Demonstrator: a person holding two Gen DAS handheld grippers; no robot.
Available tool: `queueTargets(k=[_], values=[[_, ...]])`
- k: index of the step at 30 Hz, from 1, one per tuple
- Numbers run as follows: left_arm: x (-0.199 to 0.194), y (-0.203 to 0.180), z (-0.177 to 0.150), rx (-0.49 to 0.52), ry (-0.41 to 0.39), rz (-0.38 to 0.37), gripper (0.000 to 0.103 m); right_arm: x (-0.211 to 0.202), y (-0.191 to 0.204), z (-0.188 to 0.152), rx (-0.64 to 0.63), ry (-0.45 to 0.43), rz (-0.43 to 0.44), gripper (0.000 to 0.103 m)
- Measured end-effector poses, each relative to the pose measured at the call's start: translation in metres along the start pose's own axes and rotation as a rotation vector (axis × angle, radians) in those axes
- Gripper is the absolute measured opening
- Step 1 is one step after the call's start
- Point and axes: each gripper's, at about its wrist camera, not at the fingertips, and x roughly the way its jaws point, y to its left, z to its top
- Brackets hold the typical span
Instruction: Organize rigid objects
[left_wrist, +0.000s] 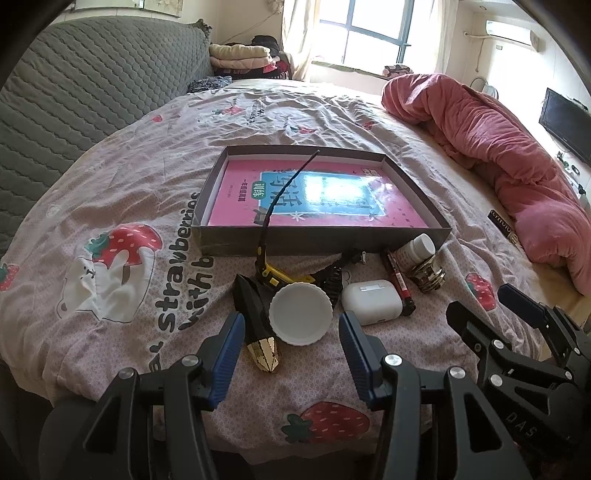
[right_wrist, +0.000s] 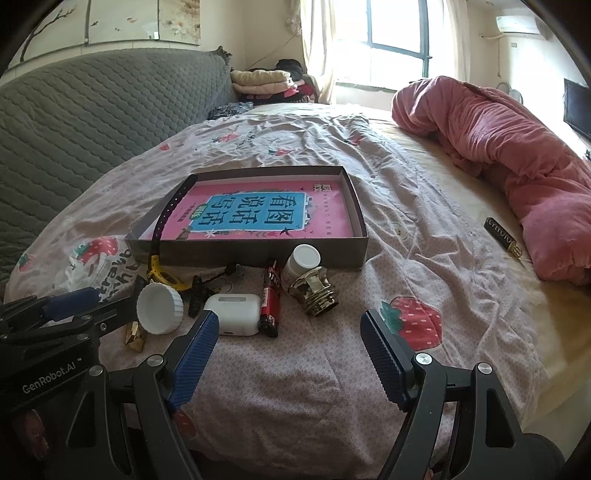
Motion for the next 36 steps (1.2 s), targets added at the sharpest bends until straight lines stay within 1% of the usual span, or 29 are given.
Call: queueTargets(k=[23, 36], values=[[-0.001, 0.005, 0.0, -0.011, 0.007, -0.001, 0.053, -0.001, -0.001, 0.001, 0.001, -0.003, 0.007, 0.08], [-0.002, 0.022, -0.001, -0.053, 0.026, 0.008, 0.053, -0.002, 0.0, 0.002, 0.003, -0.006, 0.009, 0.08]])
